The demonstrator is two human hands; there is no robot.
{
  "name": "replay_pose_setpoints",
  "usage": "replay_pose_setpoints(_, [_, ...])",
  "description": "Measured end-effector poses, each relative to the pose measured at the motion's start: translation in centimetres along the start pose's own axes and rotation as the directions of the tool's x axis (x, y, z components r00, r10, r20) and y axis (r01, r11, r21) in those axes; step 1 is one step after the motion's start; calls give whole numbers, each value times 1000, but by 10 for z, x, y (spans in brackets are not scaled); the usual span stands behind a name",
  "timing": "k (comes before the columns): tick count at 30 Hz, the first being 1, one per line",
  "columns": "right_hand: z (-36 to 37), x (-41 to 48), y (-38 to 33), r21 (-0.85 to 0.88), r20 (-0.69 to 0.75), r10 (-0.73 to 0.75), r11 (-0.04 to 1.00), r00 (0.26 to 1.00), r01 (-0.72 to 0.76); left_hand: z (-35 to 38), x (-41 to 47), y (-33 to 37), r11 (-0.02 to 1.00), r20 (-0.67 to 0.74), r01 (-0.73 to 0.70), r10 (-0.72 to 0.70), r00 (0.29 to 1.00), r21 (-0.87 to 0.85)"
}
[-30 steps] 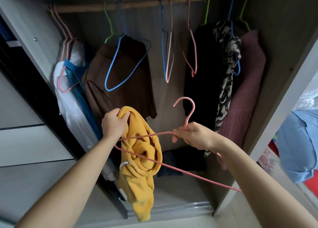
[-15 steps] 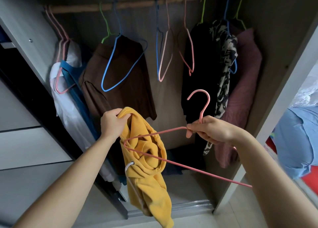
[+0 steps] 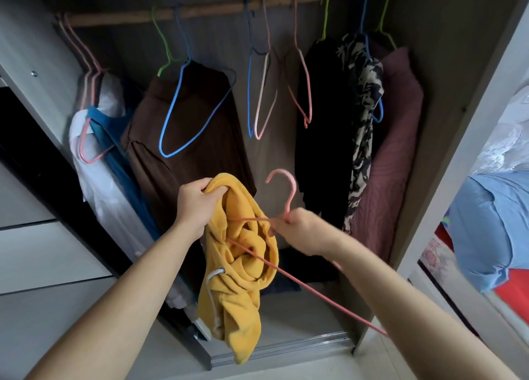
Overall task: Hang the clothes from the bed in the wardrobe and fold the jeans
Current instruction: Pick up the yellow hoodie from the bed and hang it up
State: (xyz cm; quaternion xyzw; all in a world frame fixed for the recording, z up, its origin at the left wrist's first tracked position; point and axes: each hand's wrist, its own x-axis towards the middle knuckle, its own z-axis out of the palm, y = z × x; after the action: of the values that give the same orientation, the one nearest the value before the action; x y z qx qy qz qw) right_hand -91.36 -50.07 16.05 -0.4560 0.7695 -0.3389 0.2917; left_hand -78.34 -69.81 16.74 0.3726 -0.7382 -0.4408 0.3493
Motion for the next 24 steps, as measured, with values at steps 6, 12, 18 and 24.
replay_pose_setpoints(6, [40,41,14,-71,-139,221,970,965,-233,-3,-10,21,985,155,-35,62,986,-171])
replay_pose_setpoints(12, [18,54,3,716,-376,165,677,912,173,-20,-12,0,997,182,-56,65,981,-53])
replay_pose_setpoints(18, [29,66,-4,557,-321,175,830,931,36,-10,-22,13,971,366,-17,107,924,-240])
replay_pose_setpoints(24, [3,72,-9,671,-512,311,727,801,147,-13,-26,22,975,524,-124,204,827,-183])
